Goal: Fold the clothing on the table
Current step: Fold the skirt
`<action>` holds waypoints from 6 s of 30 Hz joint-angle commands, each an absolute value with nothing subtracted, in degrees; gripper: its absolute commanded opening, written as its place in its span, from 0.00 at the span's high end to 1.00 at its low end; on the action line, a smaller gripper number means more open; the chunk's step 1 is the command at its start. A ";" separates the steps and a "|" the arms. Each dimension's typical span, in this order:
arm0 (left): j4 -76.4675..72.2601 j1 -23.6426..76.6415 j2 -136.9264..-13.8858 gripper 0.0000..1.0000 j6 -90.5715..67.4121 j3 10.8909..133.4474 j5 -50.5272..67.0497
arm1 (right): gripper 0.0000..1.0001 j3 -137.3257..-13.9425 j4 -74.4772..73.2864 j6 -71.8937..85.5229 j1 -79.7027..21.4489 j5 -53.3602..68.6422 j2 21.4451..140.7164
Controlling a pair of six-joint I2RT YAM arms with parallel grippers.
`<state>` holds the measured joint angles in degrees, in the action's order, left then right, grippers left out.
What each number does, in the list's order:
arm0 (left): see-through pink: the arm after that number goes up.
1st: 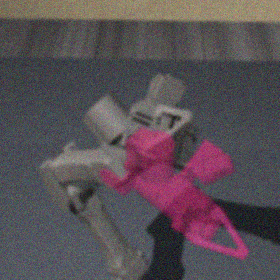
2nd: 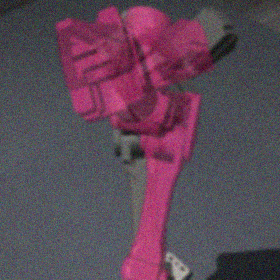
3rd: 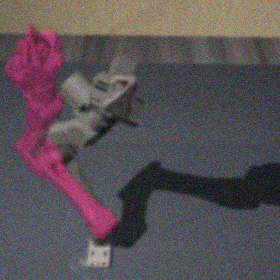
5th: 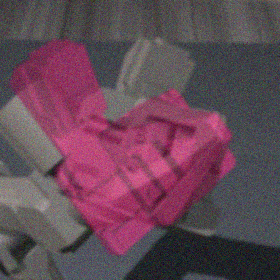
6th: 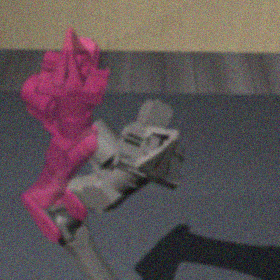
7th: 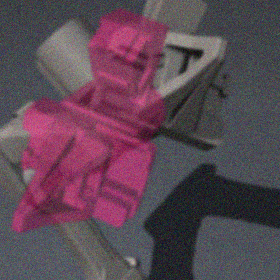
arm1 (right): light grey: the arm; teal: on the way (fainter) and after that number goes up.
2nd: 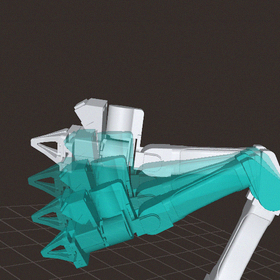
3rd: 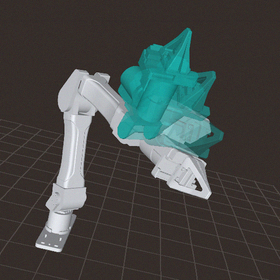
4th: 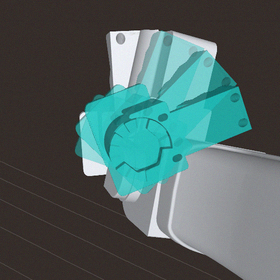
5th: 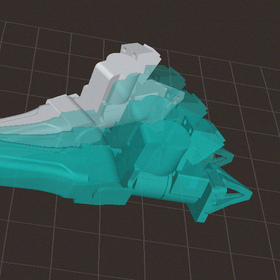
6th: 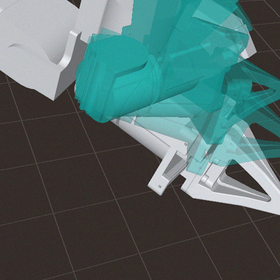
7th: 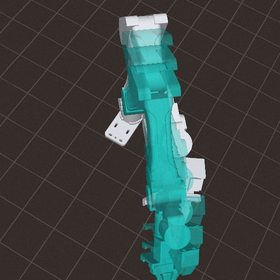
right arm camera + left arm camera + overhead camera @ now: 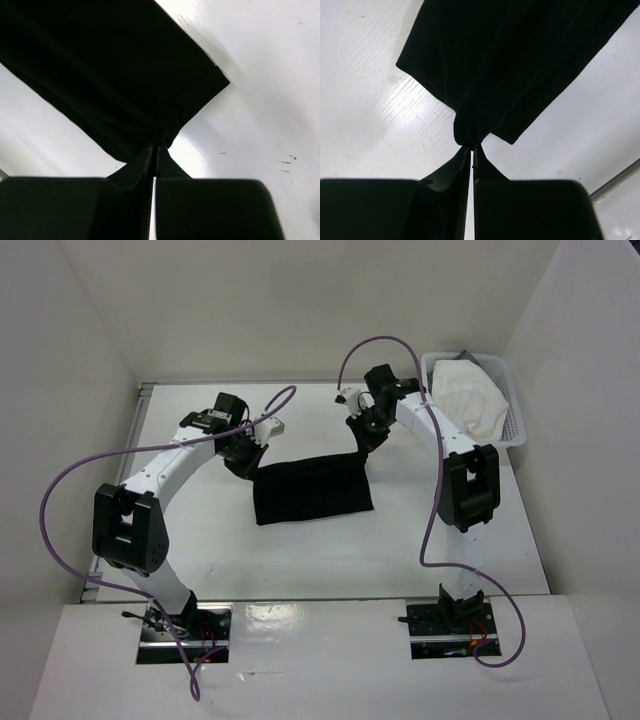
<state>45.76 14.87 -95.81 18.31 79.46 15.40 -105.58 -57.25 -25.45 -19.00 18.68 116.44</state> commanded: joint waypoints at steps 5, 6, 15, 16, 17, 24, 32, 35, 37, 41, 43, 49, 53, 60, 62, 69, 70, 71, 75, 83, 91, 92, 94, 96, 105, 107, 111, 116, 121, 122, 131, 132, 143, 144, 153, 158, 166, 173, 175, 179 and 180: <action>50.54 16.35 -92.90 0.91 22.24 77.70 9.50 | 0.99 -104.24 -61.96 -31.54 -21.18 17.14 113.12; 51.06 16.35 -92.90 0.85 22.85 77.17 9.49 | 0.94 -103.63 -62.83 -32.07 -21.18 17.14 113.12; 51.59 16.35 -92.37 0.81 23.38 75.94 8.96 | 0.86 -102.48 -69.16 -36.91 -22.94 19.42 113.12; 51.59 16.35 -92.37 0.81 23.38 75.42 8.96 | 0.86 -102.48 -70.65 -37.78 -22.94 19.42 113.12; 51.59 16.35 -92.37 0.81 23.38 75.41 8.96 | 0.86 -102.48 -71.62 -38.31 -23.46 20.12 113.12; 50.89 16.35 -91.32 0.81 22.24 74.88 8.44 | 0.72 -98.79 -74.44 -40.87 -26.54 16.88 111.01; 48.78 13.90 -90.27 0.81 19.51 74.88 10.55 | 0.56 -97.12 -74.44 -42.01 -28.21 13.80 108.55; 48.78 12.40 -90.26 0.81 18.29 75.50 12.91 | 0.55 -97.12 -74.44 -42.01 -28.21 13.71 108.54; 48.25 11.60 -90.26 0.81 17.67 76.03 13.97 | 0.55 -99.48 -73.49 -42.01 -26.47 15.98 108.54; 46.85 7.57 -88.95 0.81 14.60 76.03 16.86 | 0.52 -101.43 -65.94 -33.26 -24.96 15.83 109.77; 45.36 4.41 -88.25 0.81 12.76 75.50 17.92 | 0.48 -101.43 -59.35 -30.16 -26.27 14.33 110.30; 39.48 -3.51 -80.08 0.26 6.52 70.25 9.10 | 0.37 -101.43 -45.01 -21.45 -33.02 -1.27 114.34; 38.85 -6.67 -73.84 0.00 5.36 66.45 3.44 | 0.37 -103.09 -42.28 -20.30 -36.04 -5.27 118.21; 39.37 -12.21 -65.22 0.00 4.75 59.86 2.10 | 0.37 -104.07 -42.28 -20.39 -36.56 -4.48 120.32; 39.37 -13.36 -64.61 0.00 4.75 60.46 2.11 | 0.37 -103.54 -42.28 -21.00 -36.56 -4.48 120.32; 39.29 -14.94 -64.07 0.00 4.75 59.68 3.69 | 0.36 -101.08 -42.89 -21.01 -36.56 -4.48 117.69; 38.50 -14.94 -64.59 0.00 4.75 59.68 3.69 | 0.36 -101.07 -43.67 -20.48 -36.56 -3.87 117.69; 38.50 -15.46 -64.60 0.00 4.75 59.16 3.69 | 0.36 -101.07 -43.68 -20.48 -36.56 -3.08 117.16; 38.50 -15.47 -65.21 0.00 4.75 59.15 4.75 | 0.36 -98.27 -44.47 -20.48 -37.09 -3.08 115.40; 38.50 -15.47 -65.83 0.00 5.27 59.15 6.06 | 0.36 -94.40 -45.61 -21.01 -40.08 -2.55 112.50; 38.50 -15.47 -65.83 0.00 5.80 59.15 7.21 | 0.36 -92.73 -46.14 -21.01 -41.75 -0.79 112.50; 38.50 -15.47 -65.83 0.00 5.80 59.15 7.21 | 0.36 -92.72 -46.14 -21.01 -42.27 -0.79 112.50; 38.50 -15.47 -65.83 0.00 5.80 58.63 7.21 | 0.36 -92.20 -46.14 -21.01 -42.28 -0.79 112.50; 38.50 -15.47 -65.83 0.00 5.80 58.62 7.21 | 0.36 -92.20 -46.14 -21.01 -42.28 -0.79 112.50; 38.50 -15.47 -65.83 0.00 5.80 58.62 8.26 | 0.36 -91.59 -47.19 -21.01 -43.33 0.26 112.50; 38.50 -15.47 -65.83 0.00 5.80 58.62 8.26 | 0.36 -90.97 -47.20 -21.01 -44.56 0.26 112.50; 38.50 -15.47 -65.83 0.00 6.33 58.62 8.26 | 0.36 -89.91 -47.20 -21.01 -45.62 1.58 112.50; 38.50 -15.47 -65.83 0.00 6.33 58.62 8.78 | 0.36 -88.86 -47.20 -21.01 -46.14 2.81 113.12; 38.50 -15.47 -65.83 0.00 6.33 58.62 8.79 | 0.36 -88.86 -48.25 -20.48 -46.14 4.04 113.12; 38.50 -15.47 -65.83 0.00 6.33 58.62 8.79 | 0.36 -88.86 -48.25 -20.48 -46.14 4.57 113.12; 38.50 -15.47 -65.83 0.00 6.33 58.62 9.31 | 0.36 -87.81 -48.25 -20.48 -46.14 6.42 114.25; 38.50 -15.47 -65.83 0.00 6.33 58.62 9.32 | 0.36 -87.80 -48.77 -20.48 -46.75 7.03 114.26; 38.50 -15.47 -65.83 0.00 6.33 58.62 9.84 | 0.36 -87.28 -48.78 -19.69 -48.52 9.05 118.56; 38.50 -15.47 -65.83 0.00 6.33 58.62 9.84 | 0.36 -87.28 -48.78 -19.69 -48.52 9.05 119.35; 38.50 -15.47 -65.83 0.00 6.86 58.62 9.84 | 0.36 -88.32 -48.78 -19.16 -48.52 12.39 123.83; 39.11 -15.47 -65.83 0.00 7.55 58.62 10.99 | 0.36 -92.89 -53.69 -21.26 -48.52 12.39 121.47; 41.65 -6.44 -64.42 0.00 9.84 61.69 10.74 | 0.36 -98.17 -60.91 -26.45 -48.52 13.19 106.20; 38.68 0.17 -75.48 0.00 8.96 64.95 11.60 | 0.36 -87.83 -55.65 -24.71 -41.94 8.45 98.79; 37.62 1.31 -81.78 0.00 8.35 65.65 13.52 | 0.36 -85.88 -52.83 -23.56 -37.38 8.44 98.00; 38.14 1.85 -92.97 0.02 8.88 70.74 23.26 | 0.36 -82.62 -50.80 -21.71 -29.90 9.05 96.94; 38.14 1.85 -94.90 0.04 8.88 73.19 25.12 | 0.36 -82.62 -50.80 -21.01 -28.84 9.05 96.42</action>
<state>38.79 1.45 -90.83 8.75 68.62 16.62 -83.48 -53.23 -23.24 -32.05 9.58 97.30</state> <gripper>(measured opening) 0.965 0.644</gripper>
